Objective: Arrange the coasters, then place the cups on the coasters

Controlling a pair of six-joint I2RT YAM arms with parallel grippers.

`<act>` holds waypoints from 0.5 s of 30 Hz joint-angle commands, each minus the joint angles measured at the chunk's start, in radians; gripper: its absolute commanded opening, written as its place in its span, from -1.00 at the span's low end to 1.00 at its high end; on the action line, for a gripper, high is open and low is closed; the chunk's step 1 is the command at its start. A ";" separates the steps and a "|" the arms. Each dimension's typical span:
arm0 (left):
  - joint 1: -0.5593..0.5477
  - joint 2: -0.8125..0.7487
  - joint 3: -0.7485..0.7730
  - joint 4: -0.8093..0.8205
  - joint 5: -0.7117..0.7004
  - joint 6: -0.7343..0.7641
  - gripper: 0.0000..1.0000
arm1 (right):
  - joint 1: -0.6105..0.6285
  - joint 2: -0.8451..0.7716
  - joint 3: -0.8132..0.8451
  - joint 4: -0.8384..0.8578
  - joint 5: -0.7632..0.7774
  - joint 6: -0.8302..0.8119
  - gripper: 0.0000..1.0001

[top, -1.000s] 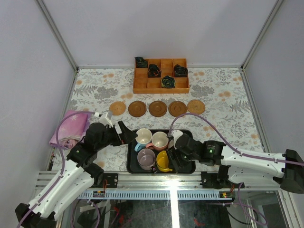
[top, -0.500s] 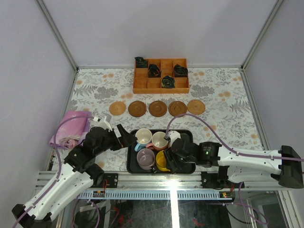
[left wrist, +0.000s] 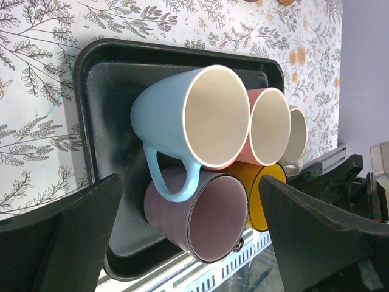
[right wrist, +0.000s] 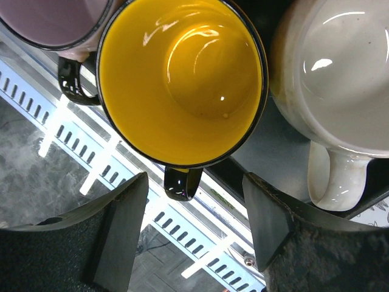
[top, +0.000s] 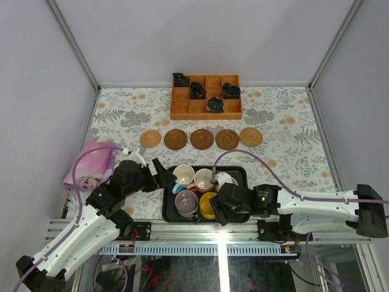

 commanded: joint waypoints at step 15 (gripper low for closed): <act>-0.005 -0.033 -0.042 0.088 -0.011 0.020 0.86 | 0.106 0.152 0.087 -0.001 0.167 0.034 0.23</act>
